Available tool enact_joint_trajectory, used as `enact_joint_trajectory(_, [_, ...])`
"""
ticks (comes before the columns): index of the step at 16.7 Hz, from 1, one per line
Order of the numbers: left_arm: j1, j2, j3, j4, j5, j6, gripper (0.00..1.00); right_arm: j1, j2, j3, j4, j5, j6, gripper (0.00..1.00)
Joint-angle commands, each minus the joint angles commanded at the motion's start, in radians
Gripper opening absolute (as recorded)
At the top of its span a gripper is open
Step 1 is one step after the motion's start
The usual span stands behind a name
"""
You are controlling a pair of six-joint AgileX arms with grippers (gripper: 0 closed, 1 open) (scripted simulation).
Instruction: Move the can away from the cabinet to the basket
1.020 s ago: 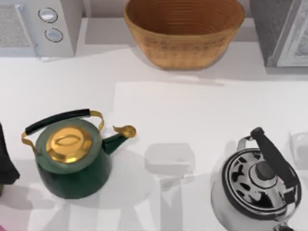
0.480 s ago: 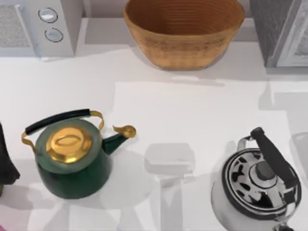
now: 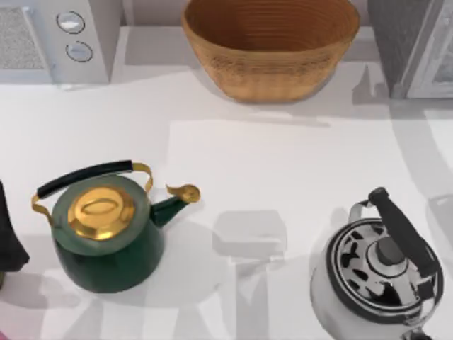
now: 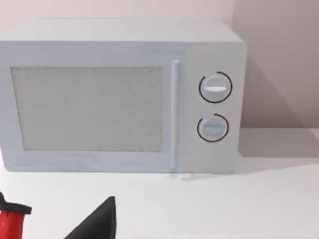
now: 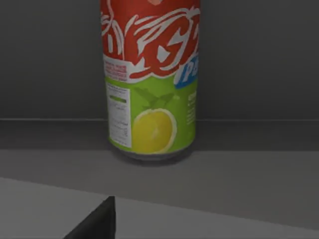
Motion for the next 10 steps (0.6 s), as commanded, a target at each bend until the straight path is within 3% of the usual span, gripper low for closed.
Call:
enact_joint_trajectory(4, [0.0,0.0,0.0,0.0,0.0,0.0,1.0,0.013,0.094,0.117,-0.029,0.014,0.001,1.0])
enact_joint_trajectory(10, [0.0,0.0,0.0,0.0,0.0,0.0,1.0,0.01,0.098,0.122,-0.028,0.014,0.001,1.0])
